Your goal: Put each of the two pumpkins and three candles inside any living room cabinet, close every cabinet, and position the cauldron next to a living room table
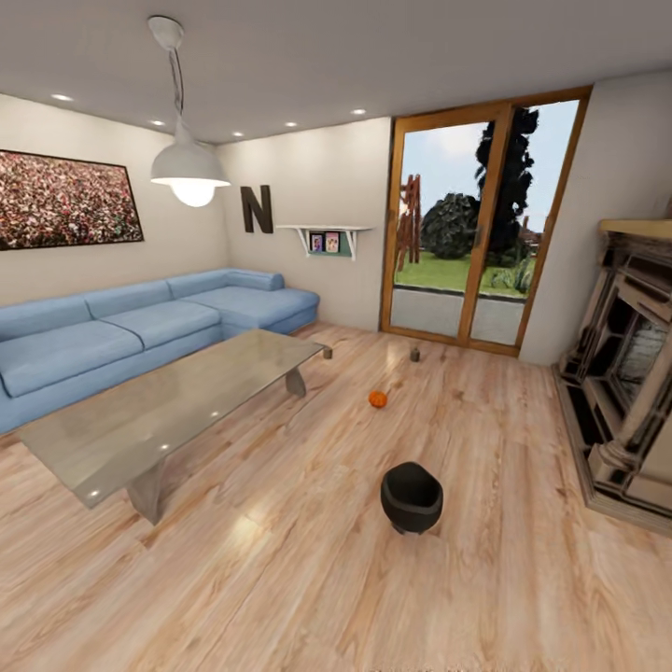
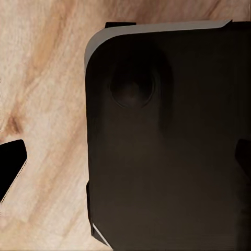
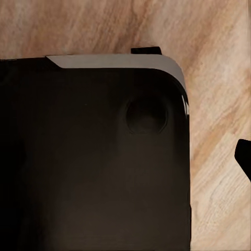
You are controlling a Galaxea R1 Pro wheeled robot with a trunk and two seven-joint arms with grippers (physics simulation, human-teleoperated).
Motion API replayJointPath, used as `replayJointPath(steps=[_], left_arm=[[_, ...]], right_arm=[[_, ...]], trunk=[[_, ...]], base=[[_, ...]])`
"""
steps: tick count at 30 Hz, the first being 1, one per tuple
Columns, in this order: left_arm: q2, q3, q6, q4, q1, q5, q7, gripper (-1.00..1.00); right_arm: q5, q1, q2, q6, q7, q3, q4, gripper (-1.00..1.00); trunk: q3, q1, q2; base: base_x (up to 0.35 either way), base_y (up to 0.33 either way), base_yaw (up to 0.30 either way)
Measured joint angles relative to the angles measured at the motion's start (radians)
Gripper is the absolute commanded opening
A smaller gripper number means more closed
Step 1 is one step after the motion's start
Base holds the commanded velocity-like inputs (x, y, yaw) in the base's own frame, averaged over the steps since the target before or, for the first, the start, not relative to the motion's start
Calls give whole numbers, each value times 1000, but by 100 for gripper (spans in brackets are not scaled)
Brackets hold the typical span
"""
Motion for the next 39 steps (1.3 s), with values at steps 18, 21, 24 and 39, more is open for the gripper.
replayJointPath(steps=[18,21,24,39], left_arm=[[-33,2,-21,0,0,1,-1,100],[-33,2,-21,0,0,1,-2,100],[-34,0,-21,-1,0,0,-3,100],[-33,-8,-24,-21,-32,-6,-2,100]], right_arm=[[0,0,5,-2,0,0,-6,100],[0,0,5,-2,0,1,-7,100],[2,0,4,-1,0,1,-8,100],[2,0,6,-28,-1,2,-8,100]], trunk=[[0,0,0],[0,0,0],[-1,0,0],[-3,-1,0]], base=[[0,0,-296],[0,0,-281],[0,0,-199],[249,0,-35]])
